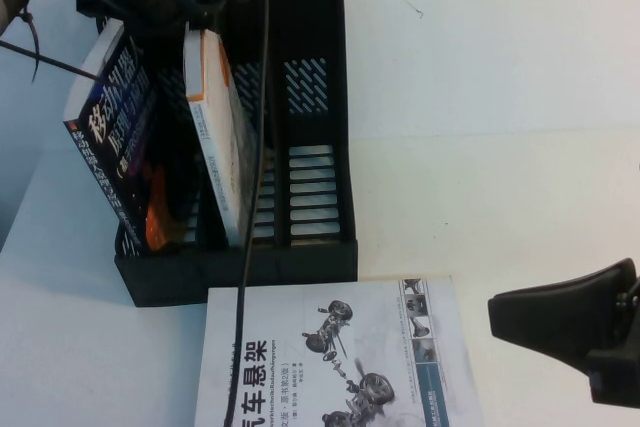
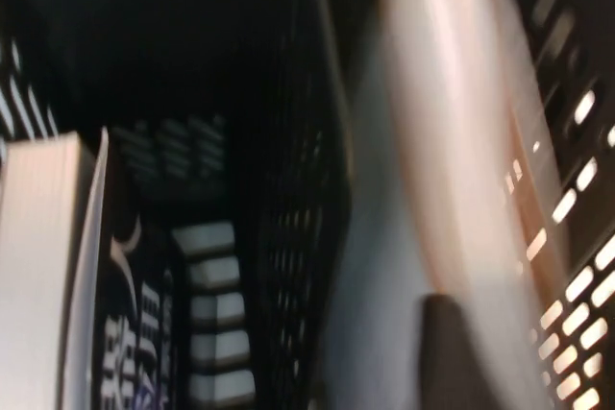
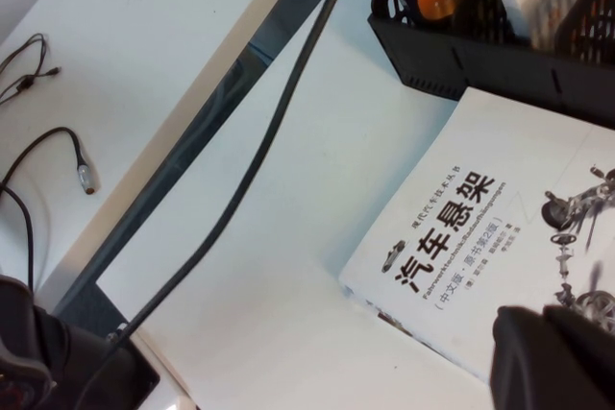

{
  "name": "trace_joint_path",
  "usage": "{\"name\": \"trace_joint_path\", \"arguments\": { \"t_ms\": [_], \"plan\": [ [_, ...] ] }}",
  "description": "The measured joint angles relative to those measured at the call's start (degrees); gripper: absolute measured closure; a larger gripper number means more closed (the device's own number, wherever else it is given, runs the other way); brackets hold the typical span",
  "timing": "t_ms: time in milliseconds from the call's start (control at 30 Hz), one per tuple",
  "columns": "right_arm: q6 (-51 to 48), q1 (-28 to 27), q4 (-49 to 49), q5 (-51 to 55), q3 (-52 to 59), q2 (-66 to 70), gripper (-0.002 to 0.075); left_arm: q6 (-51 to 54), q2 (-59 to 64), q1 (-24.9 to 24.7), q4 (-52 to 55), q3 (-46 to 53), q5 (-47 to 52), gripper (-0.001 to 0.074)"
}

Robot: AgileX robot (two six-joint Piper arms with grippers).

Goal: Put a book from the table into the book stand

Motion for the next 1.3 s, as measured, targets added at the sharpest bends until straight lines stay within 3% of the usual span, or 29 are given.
{"name": "trace_joint_path", "arguments": {
  "t_ms": [100,167,233,367,433,667,833,1100,1300],
  "plan": [
    [-0.1,0.0,0.0,0.0,0.0,0.0,0.0718,0.1,-0.1,0.0,0.0,0.0,-0.1,0.0288],
    [-0.2,0.0,-0.7,0.0,0.0,0.0,0.0718,0.1,-0.5,0.0,0.2,0.0,0.4,0.0278],
    [-0.2,0.0,-3.5,0.0,0.0,-0.2,0.0718,0.1,-1.5,0.0,1.5,0.0,1.2,0.0335],
    [4.1,-0.8,-14.8,0.0,0.0,-1.9,0.0718,0.2,-6.5,0.0,7.5,0.0,3.8,0.0597],
    [9.9,-1.3,-23.1,0.8,0.0,-3.8,0.0718,0.2,-9.6,0.0,11.1,0.0,5.4,0.0675],
    [36.4,-2.3,-56.5,10.2,0.1,-14.2,0.0718,0.1,-24.0,0.0,14.7,3.0,4.6,0.0731],
    [40.9,-2.3,-60.9,11.4,3.7,-24.7,0.0718,3.6,-38.4,0.0,7.1,19.2,-7.8,0.0734],
    [41.6,-2.3,-57.7,7.8,16.5,-40.2,0.0718,4.7,-62.0,0.0,2.8,61.6,-32.7,0.0736],
    [41.6,-2.3,-56.0,5.7,22.9,-45.4,0.0718,4.7,-70.6,0.0,2.8,79.8,-42.9,0.0736]
  ]
}}
